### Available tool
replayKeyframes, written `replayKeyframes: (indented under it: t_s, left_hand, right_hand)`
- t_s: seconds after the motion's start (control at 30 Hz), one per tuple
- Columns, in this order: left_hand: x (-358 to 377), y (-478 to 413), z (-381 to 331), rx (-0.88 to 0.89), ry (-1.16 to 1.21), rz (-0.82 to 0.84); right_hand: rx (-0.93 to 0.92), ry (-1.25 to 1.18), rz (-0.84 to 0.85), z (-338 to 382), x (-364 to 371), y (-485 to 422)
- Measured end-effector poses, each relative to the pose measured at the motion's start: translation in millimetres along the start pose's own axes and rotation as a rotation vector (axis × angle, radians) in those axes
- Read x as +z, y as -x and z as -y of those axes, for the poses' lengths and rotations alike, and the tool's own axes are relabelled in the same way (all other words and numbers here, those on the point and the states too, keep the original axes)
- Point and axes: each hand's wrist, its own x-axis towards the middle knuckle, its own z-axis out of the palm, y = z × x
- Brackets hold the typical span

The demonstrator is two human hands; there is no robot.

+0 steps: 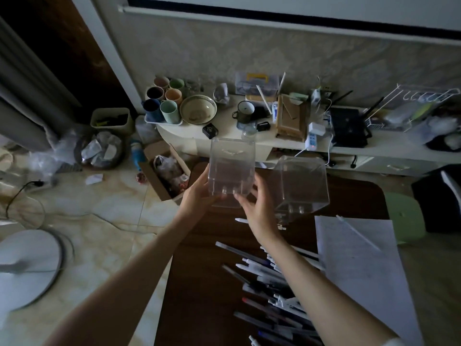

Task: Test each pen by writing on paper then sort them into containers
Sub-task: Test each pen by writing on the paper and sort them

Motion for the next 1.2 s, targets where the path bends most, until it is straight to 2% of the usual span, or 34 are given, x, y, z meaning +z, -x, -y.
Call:
replayKeyframes:
  t_s: [0.13, 0.23, 0.27, 0.37, 0.43, 0.57, 0.63, 0.73, 0.8, 0.87, 0.97, 1.07, 1.2]
  left_hand:
    - [-4.9, -12.5, -0.2, 0.027, 0.114, 0.124]
    - [6.7, -0.7, 2.3, 0.091, 0.124, 0.138]
    - [13.4, 9.4, 10.9, 0.064, 0.119, 0.122]
    - [32.1, 65.2, 39.4, -0.223, -0.112, 0.058]
    - [43.2, 106.8, 56.9, -0.208, -0.244, 0.140]
    - [61.6, 158.7, 72.6, 0.024, -0.486, 0.307]
    - [74.2, 170.5, 74.4, 0.138, -0.572, 0.358]
    - [95.6, 161.7, 68.2, 0.245, -0.620, 0.366]
    - [110.1, 140.1, 62.3, 0.310, -0.634, 0.309]
    - [123.1, 114.0, 54.9, 0.394, -0.641, 0.221]
    - [141.2, 78.9, 47.6, 0.464, -0.690, 0.082]
    - [156.6, 61.5, 54.0, 0.483, -0.767, 0.026]
    - [164.1, 57.0, 71.1, 0.519, -0.873, -0.026]
  right_hand:
    - [0.014, -0.012, -0.062, 0.8, 7.2, -7.0]
    - [0.142, -0.008, 0.020, -6.9, 13.6, 4.3]
    - [0.215, 0.003, 0.059, -10.8, 12.9, 14.7]
    - [0.326, 0.109, 0.112, -30.6, -4.6, 60.4]
    - [0.261, 0.233, 0.166, -46.6, -27.4, 97.6]
    - [0.014, 0.471, 0.268, -78.0, -84.5, 160.2]
    - [-0.058, 0.584, 0.203, -92.1, -116.9, 174.2]
    - [-0.034, 0.671, -0.106, -107.2, -172.2, 155.5]
    - [0.022, 0.738, -0.288, -121.8, -208.3, 122.4]
    - [0.087, 0.804, -0.384, -138.8, -233.1, 88.4]
    - [0.127, 0.937, -0.368, -164.7, -240.7, 59.1]
    - [0.133, 1.049, -0.331, -184.5, -232.3, 52.1]
    - [0.013, 1.080, -0.368, -195.3, -224.5, 54.9]
